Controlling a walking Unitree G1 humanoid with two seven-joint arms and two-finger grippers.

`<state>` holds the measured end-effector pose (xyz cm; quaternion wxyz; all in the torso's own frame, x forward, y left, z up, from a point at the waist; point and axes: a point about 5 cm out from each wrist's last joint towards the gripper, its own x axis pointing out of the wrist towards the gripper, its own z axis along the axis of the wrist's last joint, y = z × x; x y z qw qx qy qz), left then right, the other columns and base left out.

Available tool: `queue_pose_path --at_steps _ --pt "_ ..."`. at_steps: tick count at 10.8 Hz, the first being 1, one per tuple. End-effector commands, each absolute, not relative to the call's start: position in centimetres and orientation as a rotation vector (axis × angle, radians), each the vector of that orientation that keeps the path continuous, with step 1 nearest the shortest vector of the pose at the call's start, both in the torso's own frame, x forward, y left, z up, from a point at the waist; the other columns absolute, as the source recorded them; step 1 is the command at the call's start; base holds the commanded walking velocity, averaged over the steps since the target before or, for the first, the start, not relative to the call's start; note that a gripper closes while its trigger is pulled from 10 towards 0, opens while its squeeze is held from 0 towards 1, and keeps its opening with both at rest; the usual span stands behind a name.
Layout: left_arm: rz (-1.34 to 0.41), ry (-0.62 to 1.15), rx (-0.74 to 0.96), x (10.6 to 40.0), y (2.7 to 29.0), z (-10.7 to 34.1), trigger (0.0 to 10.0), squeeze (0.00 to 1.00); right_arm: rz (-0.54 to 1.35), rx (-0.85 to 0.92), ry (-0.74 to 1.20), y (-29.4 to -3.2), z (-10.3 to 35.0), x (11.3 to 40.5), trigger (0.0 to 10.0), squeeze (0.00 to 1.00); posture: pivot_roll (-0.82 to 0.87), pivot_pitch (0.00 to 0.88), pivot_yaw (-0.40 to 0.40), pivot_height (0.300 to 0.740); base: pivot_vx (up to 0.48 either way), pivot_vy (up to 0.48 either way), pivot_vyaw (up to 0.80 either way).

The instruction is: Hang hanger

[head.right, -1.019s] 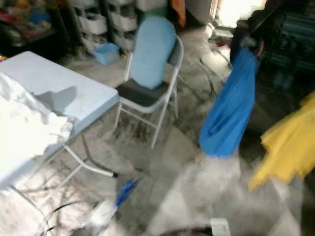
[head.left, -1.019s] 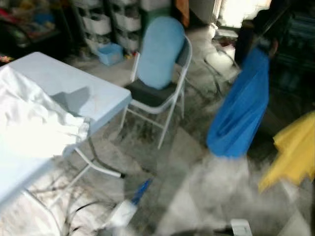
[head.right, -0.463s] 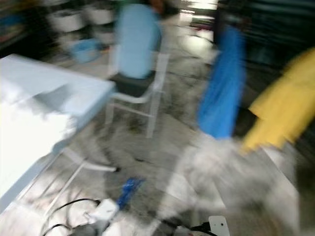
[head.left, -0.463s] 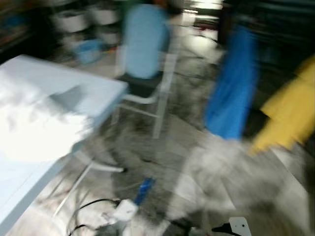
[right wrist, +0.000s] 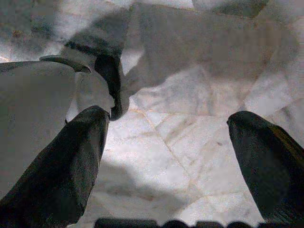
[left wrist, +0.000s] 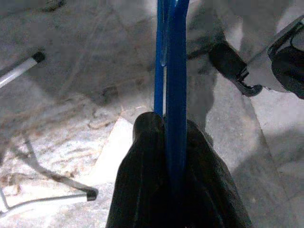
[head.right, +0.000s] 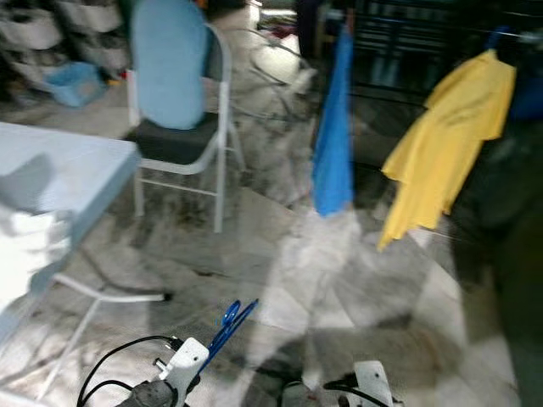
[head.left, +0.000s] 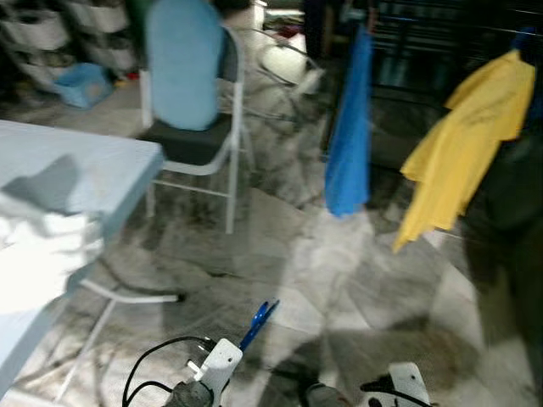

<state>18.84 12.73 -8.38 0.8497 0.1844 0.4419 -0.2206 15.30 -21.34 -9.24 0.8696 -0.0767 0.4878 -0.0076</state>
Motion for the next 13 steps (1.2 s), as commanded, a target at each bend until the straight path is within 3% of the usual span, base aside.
queue_pose_path --at_steps 1,7,8,9,11,13 --pt "-0.461 0.955 0.366 18.0 12.7 -8.8 10.0 0.0 0.011 -0.165 1.034 -20.6 -9.4 15.2 10.0 0.0 -0.18 0.173 0.04 0.74 0.0 0.0 0.0" --pt "-0.465 0.96 0.36 17.8 12.6 -8.9 10.0 0.0 0.107 -0.158 0.997 -11.7 -9.2 17.2 10.0 0.0 -0.18 0.178 0.037 0.74 0.0 -0.094 -0.13" --pt "-0.464 0.958 0.361 17.8 12.6 -8.9 10.0 0.0 0.11 -0.158 0.999 -11.4 -9.2 17.2 10.0 0.0 -0.18 0.178 0.038 0.74 0.0 0.0 0.0" --pt "-0.464 0.957 0.364 17.8 12.6 -8.9 10.0 0.0 0.093 -0.17 1.005 -13.1 -9.3 17.1 10.0 0.0 -0.18 0.178 0.039 0.74 0.0 0.0 0.0" --pt "-0.474 0.924 0.404 18.1 12.6 -8.7 10.0 0.0 0.086 -0.19 0.979 -13.7 -9.1 17.5 10.0 0.0 -0.18 0.176 0.041 0.74 0.0 0.0 0.0" --pt "-0.45 0.821 0.338 18.7 12.3 -8.1 10.0 0.0 -0.058 -0.114 0.778 -15.0 -6.7 21.6 10.0 0.0 -0.18 0.178 0.041 0.74 0.0 0.0 0.0"
